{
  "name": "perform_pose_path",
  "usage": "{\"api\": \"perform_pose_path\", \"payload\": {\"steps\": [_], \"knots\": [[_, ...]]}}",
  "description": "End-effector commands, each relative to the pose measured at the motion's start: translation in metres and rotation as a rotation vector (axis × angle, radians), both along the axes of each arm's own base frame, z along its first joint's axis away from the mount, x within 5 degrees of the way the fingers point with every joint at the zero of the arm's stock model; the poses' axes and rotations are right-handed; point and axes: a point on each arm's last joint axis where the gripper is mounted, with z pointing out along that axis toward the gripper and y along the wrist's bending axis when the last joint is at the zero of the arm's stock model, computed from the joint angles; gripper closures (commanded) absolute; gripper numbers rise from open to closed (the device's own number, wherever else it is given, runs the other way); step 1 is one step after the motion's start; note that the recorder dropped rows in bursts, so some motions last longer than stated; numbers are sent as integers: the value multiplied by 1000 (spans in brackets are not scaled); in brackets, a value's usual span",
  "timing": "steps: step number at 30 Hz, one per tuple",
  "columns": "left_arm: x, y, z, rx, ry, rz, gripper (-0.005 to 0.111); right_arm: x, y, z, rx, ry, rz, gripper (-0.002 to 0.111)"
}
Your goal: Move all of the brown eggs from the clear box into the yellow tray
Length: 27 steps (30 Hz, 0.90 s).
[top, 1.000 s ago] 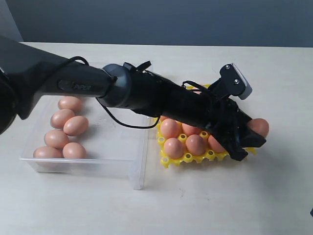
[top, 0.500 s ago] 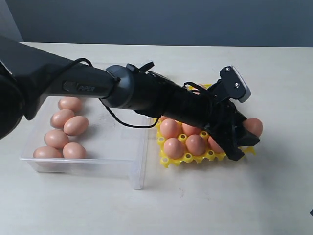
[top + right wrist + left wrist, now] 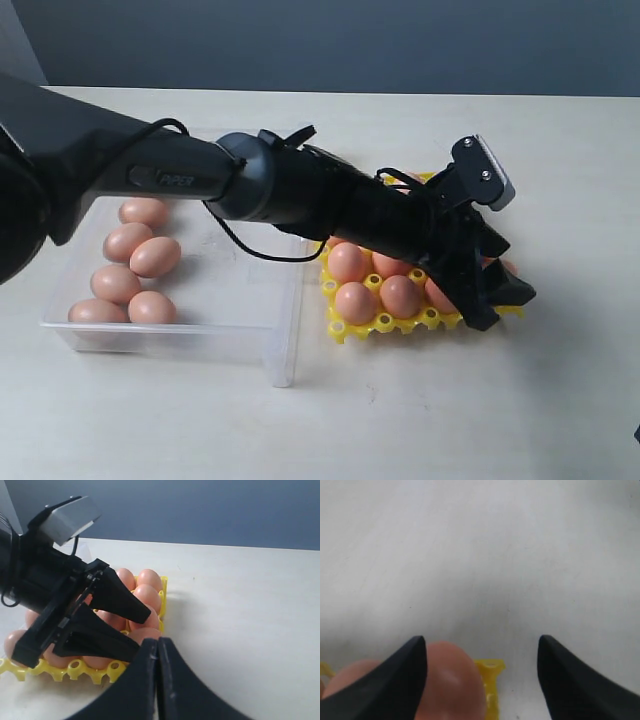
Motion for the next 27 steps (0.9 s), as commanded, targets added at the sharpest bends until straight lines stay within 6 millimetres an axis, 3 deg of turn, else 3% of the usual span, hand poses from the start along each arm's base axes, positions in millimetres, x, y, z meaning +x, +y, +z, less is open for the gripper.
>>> {"api": "perform_pose_path", "payload": {"steps": [1, 4, 9, 13, 19, 23, 27], "knots": [[-4, -4, 12, -54, 10, -34, 46, 0, 0, 2, 1, -16, 1, 107], [-5, -3, 29, -90, 32, -17, 55, 0, 0, 2, 1, -16, 1, 107], [-3, 1, 54, -122, 87, 94, 106, 0, 0, 2, 1, -16, 1, 107], [-3, 5, 58, -79, 110, 137, 106, 0, 0, 2, 1, -16, 1, 107], [-5, 16, 44, 169, 183, 159, 106, 0, 0, 2, 1, -16, 1, 107], [-4, 8, 61, 258, 153, 152, 106, 0, 0, 2, 1, -16, 1, 107], [7, -8, 83, 232, 102, 175, 106, 0, 0, 2, 1, -16, 1, 107]]}}
